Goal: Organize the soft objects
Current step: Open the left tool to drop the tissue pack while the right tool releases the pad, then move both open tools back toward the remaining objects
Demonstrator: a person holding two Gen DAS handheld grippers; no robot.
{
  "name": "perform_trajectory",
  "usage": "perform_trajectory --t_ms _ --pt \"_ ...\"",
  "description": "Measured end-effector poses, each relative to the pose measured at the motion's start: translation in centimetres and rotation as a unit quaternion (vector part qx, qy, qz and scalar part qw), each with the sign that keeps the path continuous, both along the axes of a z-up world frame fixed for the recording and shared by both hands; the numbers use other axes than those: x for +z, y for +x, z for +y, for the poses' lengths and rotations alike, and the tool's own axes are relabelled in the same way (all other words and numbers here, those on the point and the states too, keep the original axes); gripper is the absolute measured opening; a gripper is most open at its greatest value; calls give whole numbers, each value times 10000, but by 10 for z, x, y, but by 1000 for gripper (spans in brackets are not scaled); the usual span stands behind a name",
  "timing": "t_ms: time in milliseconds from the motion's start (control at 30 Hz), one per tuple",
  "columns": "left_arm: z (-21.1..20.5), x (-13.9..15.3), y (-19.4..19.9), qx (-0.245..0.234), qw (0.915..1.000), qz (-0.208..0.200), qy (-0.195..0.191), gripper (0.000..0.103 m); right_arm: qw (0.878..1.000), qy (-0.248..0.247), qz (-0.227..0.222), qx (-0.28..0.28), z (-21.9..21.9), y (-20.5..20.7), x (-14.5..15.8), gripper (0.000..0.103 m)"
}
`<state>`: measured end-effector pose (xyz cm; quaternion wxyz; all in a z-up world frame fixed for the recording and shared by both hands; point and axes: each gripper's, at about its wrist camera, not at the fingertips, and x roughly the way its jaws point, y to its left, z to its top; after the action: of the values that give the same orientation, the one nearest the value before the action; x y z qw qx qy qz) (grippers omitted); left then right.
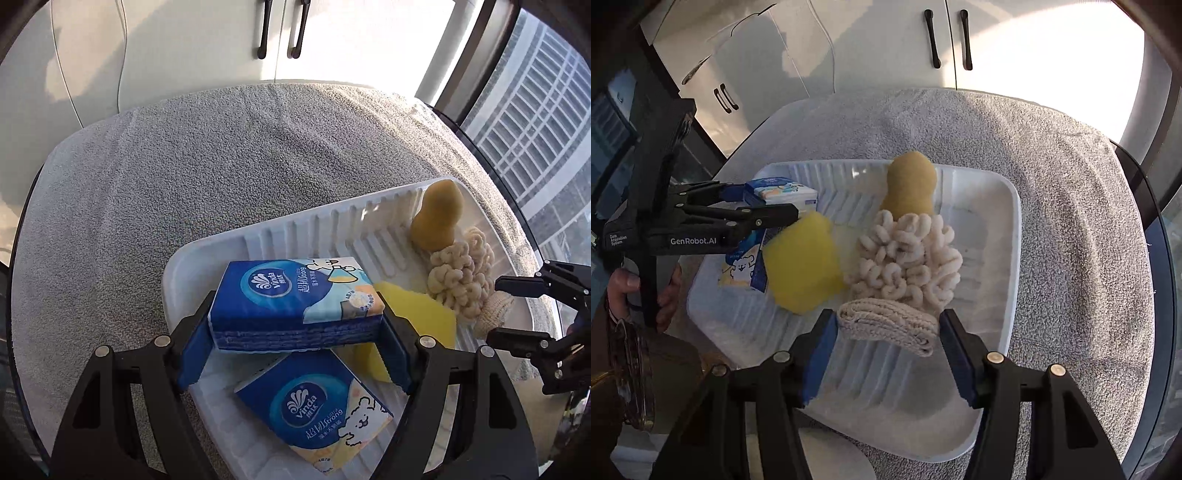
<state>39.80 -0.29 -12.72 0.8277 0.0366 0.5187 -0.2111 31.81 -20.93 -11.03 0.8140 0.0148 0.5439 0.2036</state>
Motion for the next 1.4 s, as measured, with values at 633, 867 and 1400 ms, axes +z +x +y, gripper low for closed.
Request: perform_trajectory --t_ms 633,867,1400 --pt "7 37 -42 -226 9976 -594 284 78 9970 491 -373 -476 -29 -23 30 76" --pt "34 48 -55 607 9897 -1154 593 78 9936 416 -518 -910 -47 -36 31 76" --pt "122 49 -121 1787 9709 -1459 644 78 9802 271 -528 -1889 -120 -99 24 76"
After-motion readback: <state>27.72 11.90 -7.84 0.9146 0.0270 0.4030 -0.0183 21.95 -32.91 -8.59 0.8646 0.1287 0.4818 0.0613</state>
